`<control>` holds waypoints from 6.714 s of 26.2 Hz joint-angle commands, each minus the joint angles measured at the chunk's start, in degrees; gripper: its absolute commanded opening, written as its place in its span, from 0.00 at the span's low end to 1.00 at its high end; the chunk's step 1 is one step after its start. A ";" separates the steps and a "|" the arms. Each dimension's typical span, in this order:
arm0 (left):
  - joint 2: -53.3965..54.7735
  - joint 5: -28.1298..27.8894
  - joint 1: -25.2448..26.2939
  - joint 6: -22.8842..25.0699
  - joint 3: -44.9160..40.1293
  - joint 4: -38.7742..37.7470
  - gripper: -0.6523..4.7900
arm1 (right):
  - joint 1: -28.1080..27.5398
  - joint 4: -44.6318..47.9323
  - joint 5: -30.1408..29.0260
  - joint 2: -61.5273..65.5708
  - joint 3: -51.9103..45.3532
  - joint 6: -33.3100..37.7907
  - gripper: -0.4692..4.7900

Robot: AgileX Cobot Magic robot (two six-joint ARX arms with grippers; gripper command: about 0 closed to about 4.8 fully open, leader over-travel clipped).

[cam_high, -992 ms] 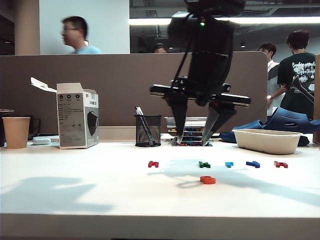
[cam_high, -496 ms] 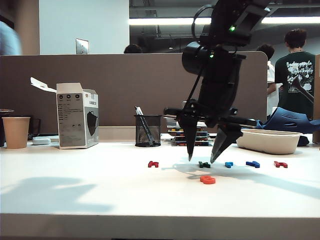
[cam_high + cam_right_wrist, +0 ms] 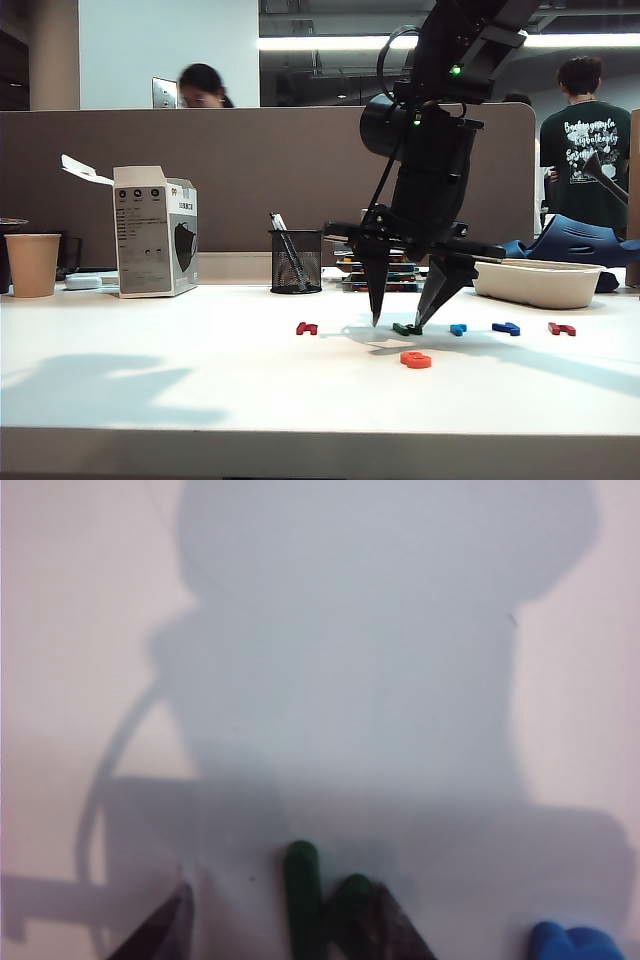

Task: Select the appropriate letters from the row of letter magnets placed on the table to arrange into the word "sky".

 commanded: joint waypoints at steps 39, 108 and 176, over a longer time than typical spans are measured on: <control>-0.11 -0.17 0.02 0.04 0.13 0.37 0.11 | 1.11 -19.34 1.29 2.10 -0.81 -4.59 0.23; -0.11 -0.20 0.02 0.07 0.13 0.37 0.11 | -9.11 -6.45 6.23 -10.51 -5.70 -16.85 0.39; -0.13 -0.20 0.02 0.07 0.13 0.37 0.11 | -11.04 -4.07 -1.73 0.76 6.73 -20.85 0.27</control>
